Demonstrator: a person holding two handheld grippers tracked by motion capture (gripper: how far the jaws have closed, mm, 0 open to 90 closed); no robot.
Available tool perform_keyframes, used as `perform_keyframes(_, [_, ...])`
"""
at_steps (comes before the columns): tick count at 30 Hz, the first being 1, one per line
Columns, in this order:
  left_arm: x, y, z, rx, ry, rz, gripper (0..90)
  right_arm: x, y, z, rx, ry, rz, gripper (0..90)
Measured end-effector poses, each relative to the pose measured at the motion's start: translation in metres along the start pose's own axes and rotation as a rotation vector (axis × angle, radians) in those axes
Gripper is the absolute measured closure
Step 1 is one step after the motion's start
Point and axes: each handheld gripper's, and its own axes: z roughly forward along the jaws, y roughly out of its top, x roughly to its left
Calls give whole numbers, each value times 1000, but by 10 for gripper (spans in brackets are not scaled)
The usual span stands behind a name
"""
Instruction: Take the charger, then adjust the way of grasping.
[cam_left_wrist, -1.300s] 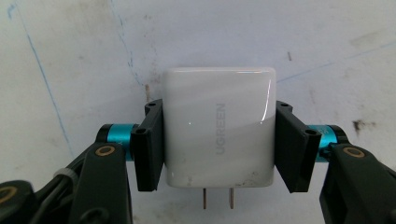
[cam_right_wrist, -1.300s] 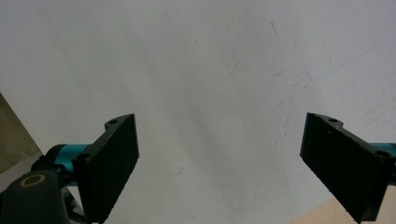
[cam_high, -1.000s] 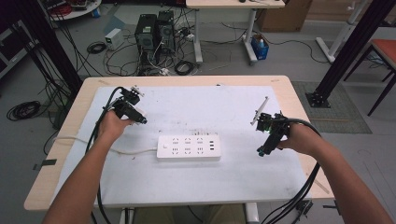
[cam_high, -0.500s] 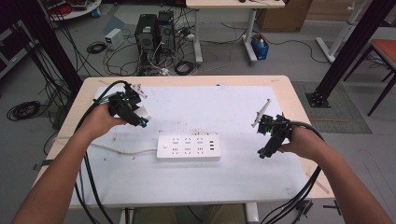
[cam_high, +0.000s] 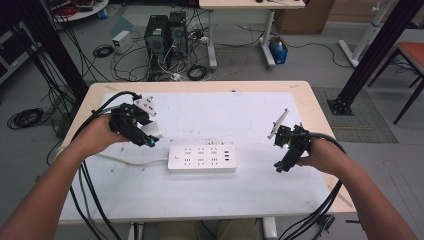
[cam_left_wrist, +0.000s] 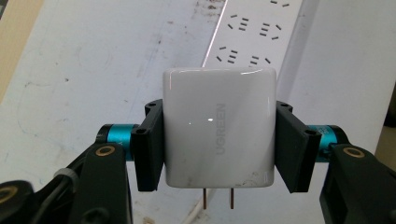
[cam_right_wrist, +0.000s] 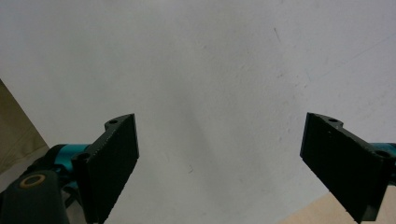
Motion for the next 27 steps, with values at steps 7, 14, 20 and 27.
perform_keyframes(7, [-9,5,1,32,-26,45,426,2,1,0,5,-3,4,108])
perform_keyframes(14, [-12,11,2,31,-32,49,425,4,-1,-4,-4,-17,18,108])
perform_keyframes(20, [-15,17,5,37,-40,56,425,8,1,-10,-47,0,62,108])
perform_keyframes(27, [-18,29,12,28,-48,78,425,13,11,-20,-120,-17,133,108])
